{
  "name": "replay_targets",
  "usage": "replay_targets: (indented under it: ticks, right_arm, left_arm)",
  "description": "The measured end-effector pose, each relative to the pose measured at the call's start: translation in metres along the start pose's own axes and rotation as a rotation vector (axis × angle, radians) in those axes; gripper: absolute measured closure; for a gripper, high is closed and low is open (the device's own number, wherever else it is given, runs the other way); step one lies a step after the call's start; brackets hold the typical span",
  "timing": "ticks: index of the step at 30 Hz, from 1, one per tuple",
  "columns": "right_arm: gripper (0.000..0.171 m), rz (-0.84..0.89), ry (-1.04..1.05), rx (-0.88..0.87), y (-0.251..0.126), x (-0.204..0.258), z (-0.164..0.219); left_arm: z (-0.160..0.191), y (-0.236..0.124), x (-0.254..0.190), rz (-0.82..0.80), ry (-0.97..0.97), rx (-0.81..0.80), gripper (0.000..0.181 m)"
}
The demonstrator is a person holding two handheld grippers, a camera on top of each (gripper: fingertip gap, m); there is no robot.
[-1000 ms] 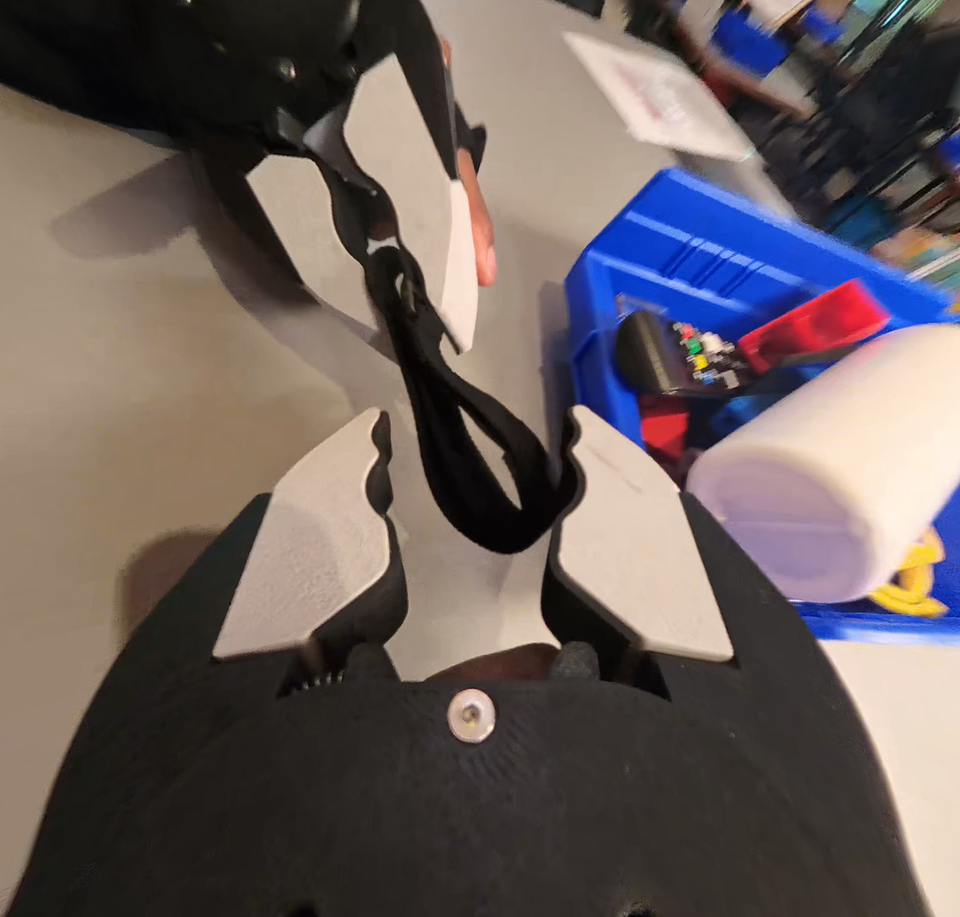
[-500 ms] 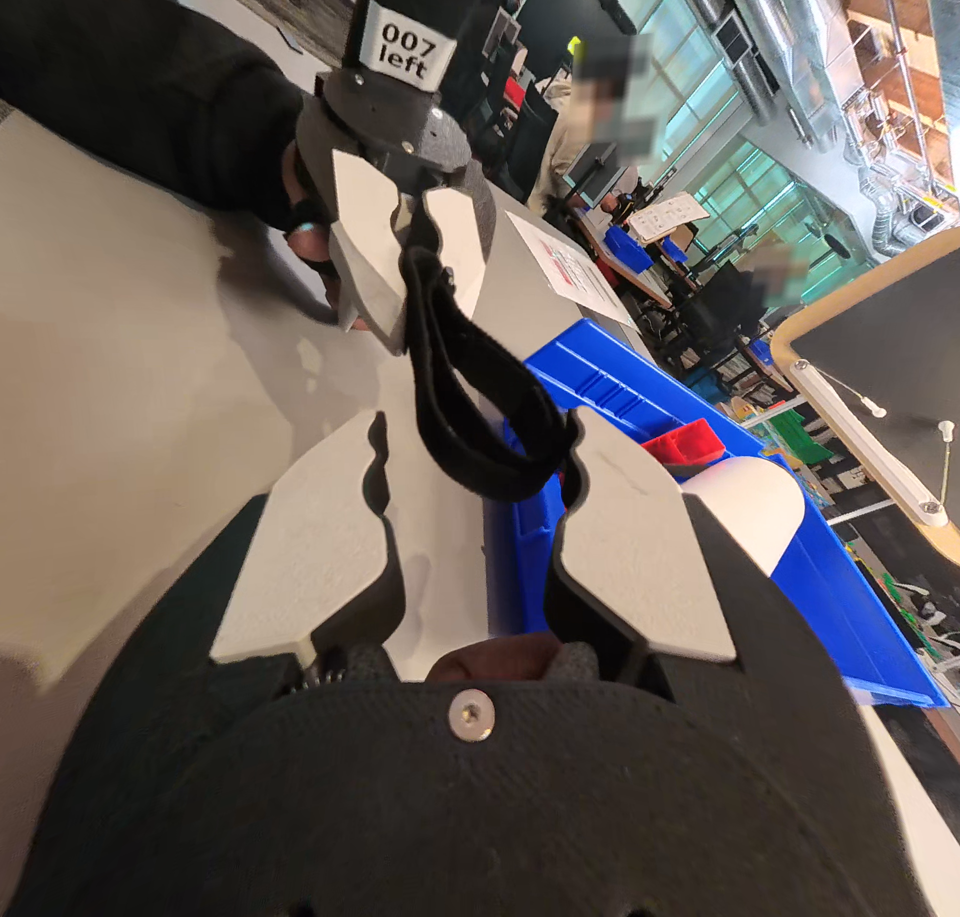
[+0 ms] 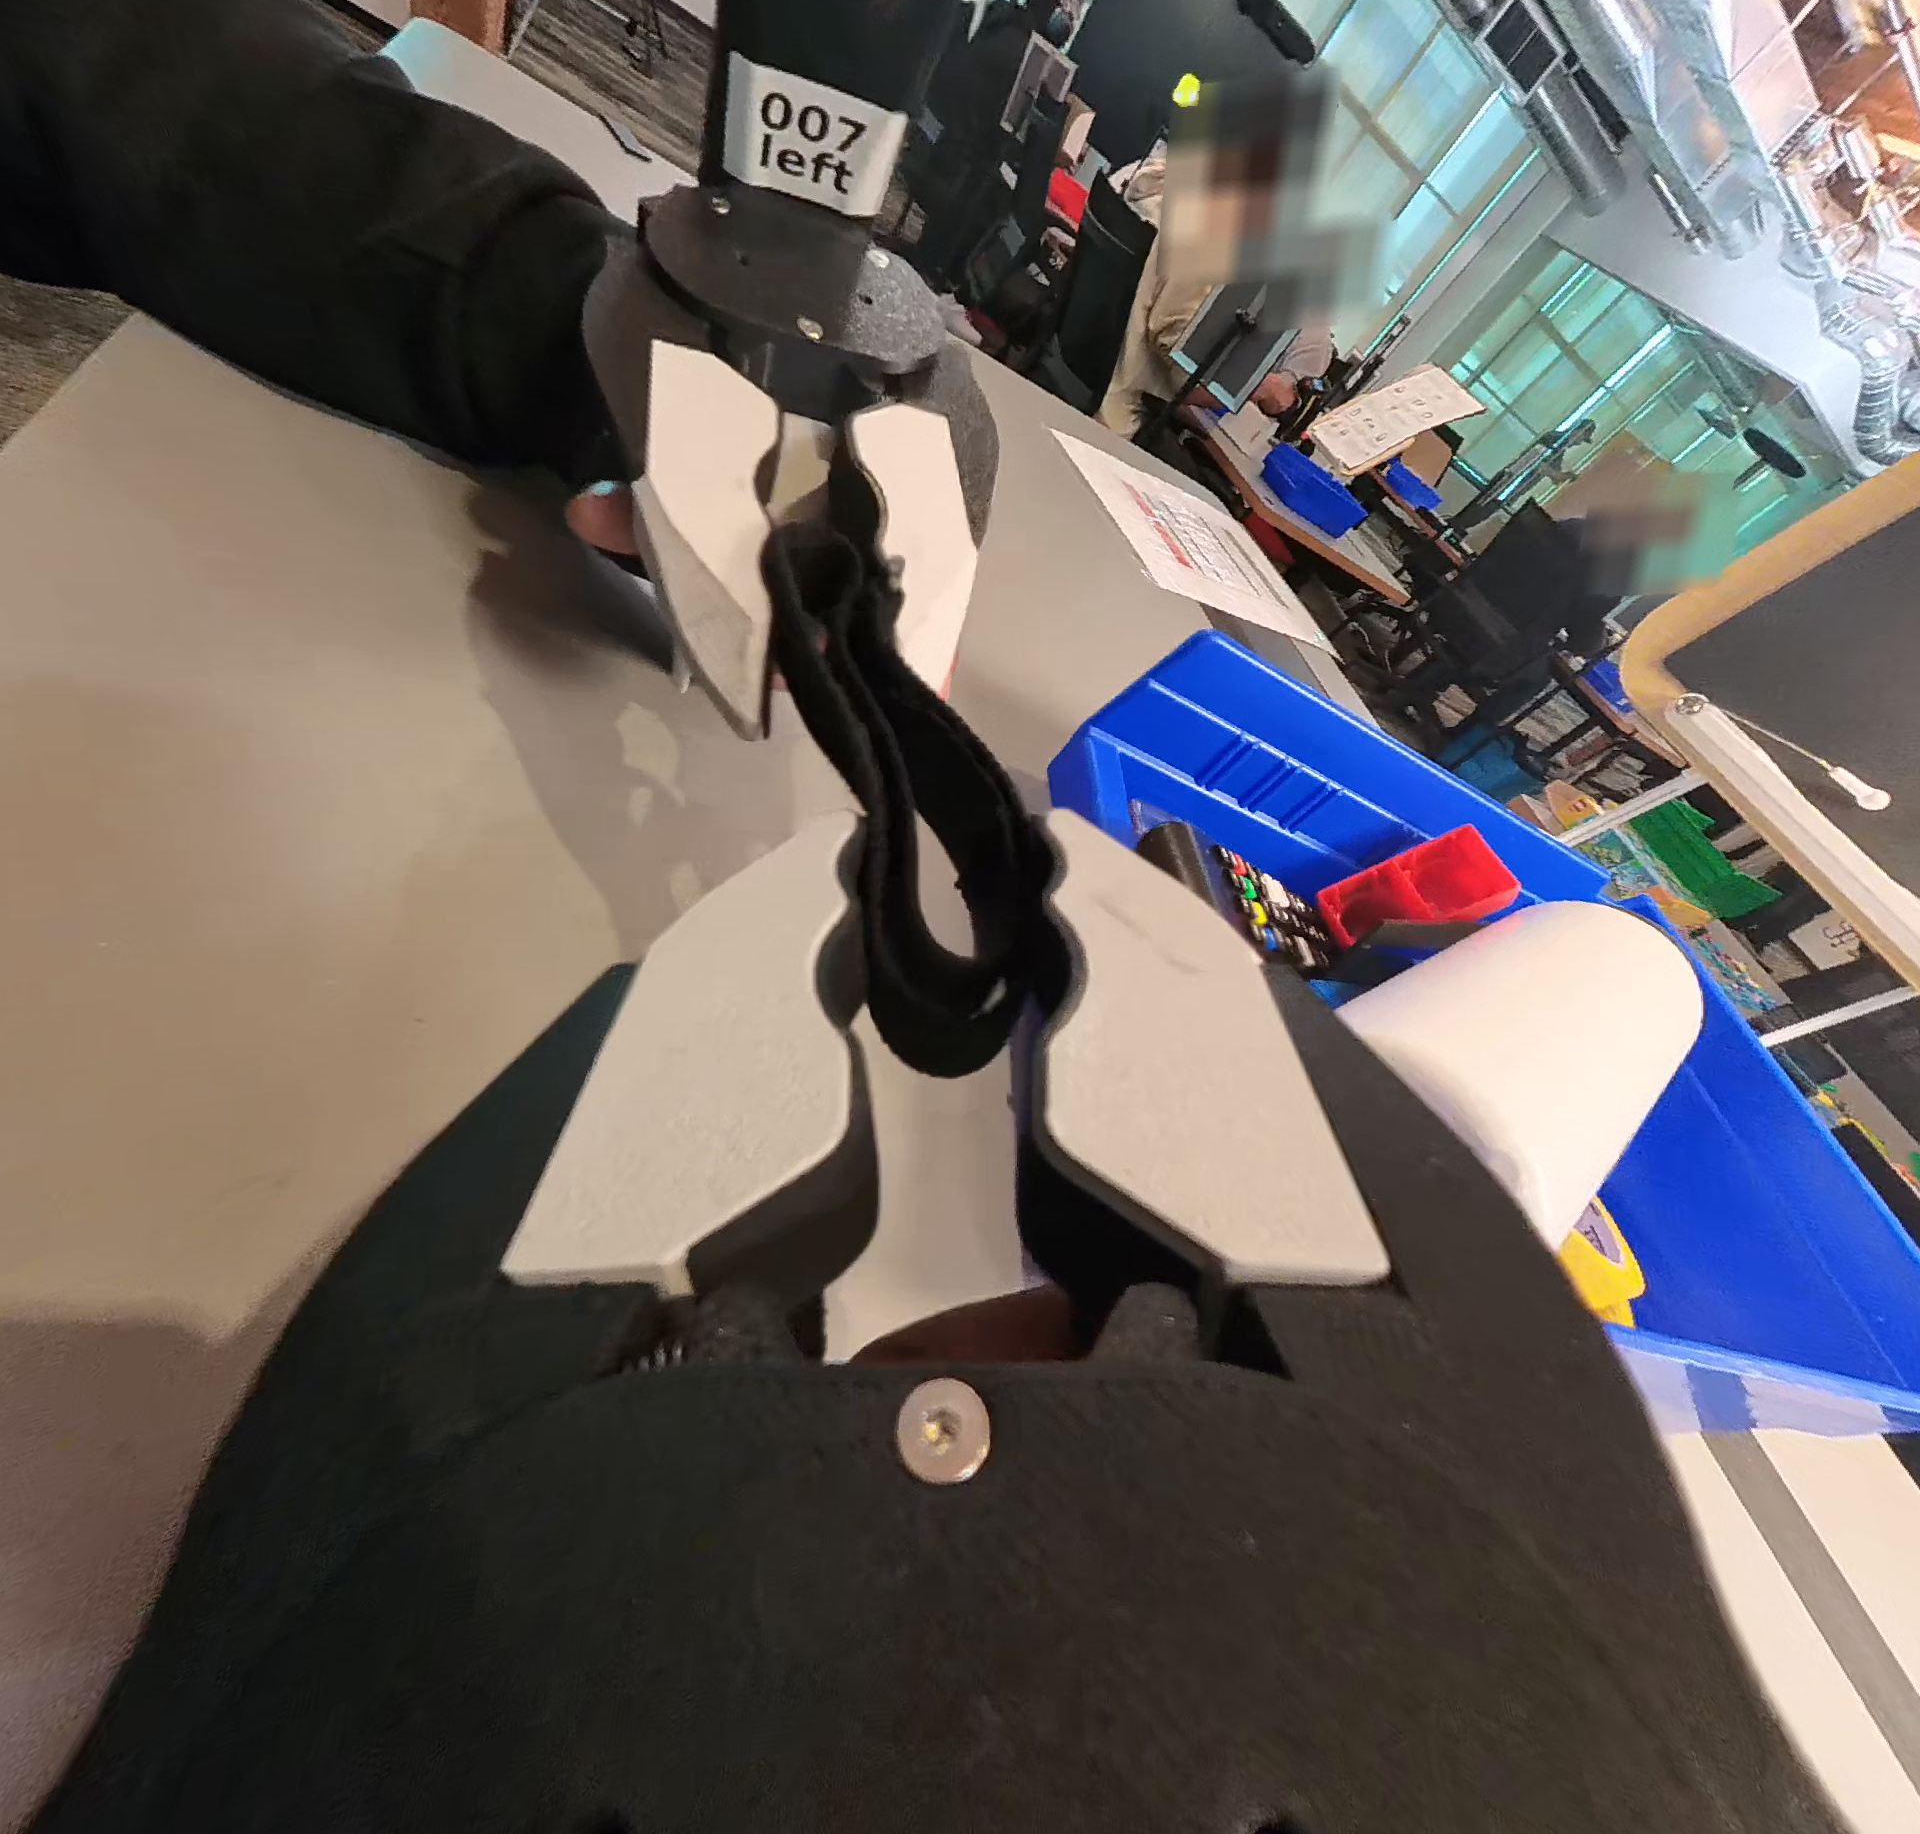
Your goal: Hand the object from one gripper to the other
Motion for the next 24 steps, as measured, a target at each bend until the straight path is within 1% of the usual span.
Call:
replay_targets:
  ticks: [2,6,11,17,20,21,23,24]
  right_arm:
    - [0.15,0.022,0.011,0.012,0.0,-0.004,0.001]
    - [0.155,0.045,0.024,0.029,0.0,-0.008,0.002]
    - [0.155,0.061,0.007,0.049,0.002,-0.008,0.004]
    - [0.155,0.083,0.011,0.049,0.005,-0.008,0.005]
    - [0.156,0.073,0.014,0.044,0.008,-0.004,0.005]
    - [0.156,0.075,0.011,0.043,0.008,-0.003,0.005]
    - [0.156,0.093,0.005,0.048,0.009,-0.005,0.006]
    - [0.155,0.098,0.007,0.046,0.009,-0.006,0.007]
  left_arm:
    - [0.001,0.0,0.002,-0.029,0.023,0.027,0.137]
    - [-0.002,-0.002,0.004,-0.08,0.082,0.049,0.125]
    - [-0.006,-0.003,0.006,-0.129,0.145,0.061,0.118]
    - [-0.006,0.006,0.001,-0.151,0.188,0.104,0.117]
    - [-0.003,0.011,0.001,-0.192,0.197,0.157,0.121]
    - [-0.002,0.012,0.001,-0.202,0.209,0.164,0.129]
    - [-0.003,0.011,0.0,-0.214,0.227,0.154,0.156]
    - [-0.004,0.01,0.001,-0.217,0.225,0.15,0.163]
Point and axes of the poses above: each gripper's, where its closed fingertips meet, y out along the fingers, z out of its underside, x = y × z across the jaws, the point moved 7 cm from there along -y, back along the fingers, and after that the axes turned 13 degrees about y, right-handed, at the moved point
